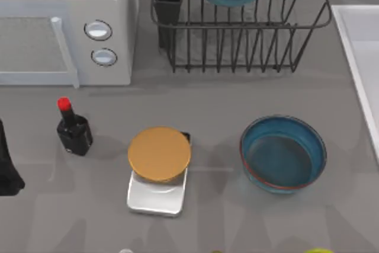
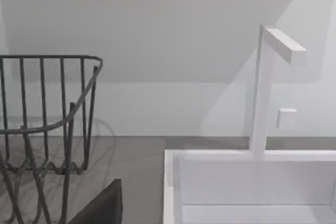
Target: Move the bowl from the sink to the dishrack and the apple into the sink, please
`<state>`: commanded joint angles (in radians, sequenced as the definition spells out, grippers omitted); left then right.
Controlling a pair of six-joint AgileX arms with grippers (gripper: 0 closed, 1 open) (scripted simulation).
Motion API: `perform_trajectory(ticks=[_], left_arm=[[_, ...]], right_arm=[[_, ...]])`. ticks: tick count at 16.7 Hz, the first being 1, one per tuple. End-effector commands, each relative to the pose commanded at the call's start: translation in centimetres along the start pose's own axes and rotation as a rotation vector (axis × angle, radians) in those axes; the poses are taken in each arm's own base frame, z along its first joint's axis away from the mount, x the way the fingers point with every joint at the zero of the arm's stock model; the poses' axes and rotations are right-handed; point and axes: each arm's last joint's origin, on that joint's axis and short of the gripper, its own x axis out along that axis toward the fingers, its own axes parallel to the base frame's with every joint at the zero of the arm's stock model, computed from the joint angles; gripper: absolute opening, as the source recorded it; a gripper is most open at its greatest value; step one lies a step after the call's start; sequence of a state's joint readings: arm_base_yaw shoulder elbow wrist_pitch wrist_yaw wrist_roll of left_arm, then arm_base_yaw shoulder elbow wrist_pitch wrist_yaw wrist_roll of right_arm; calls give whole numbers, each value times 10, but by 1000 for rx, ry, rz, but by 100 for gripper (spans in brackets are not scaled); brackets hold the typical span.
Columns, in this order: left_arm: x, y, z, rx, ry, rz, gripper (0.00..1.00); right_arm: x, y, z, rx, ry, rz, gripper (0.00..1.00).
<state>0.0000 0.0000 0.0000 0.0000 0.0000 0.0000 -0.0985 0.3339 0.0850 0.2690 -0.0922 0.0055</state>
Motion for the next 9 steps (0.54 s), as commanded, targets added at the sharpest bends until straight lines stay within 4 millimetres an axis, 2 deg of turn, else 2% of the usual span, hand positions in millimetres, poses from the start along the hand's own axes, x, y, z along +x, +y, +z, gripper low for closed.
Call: perform_trajectory(ticks=[4,9], left_arm=[[0,0,0,0,0,0,100],[0,0,0,0,0,0,100]], right_arm=[[-17,7,-18,2,16,4,100],[-22,9,-26,2,20,5,100]])
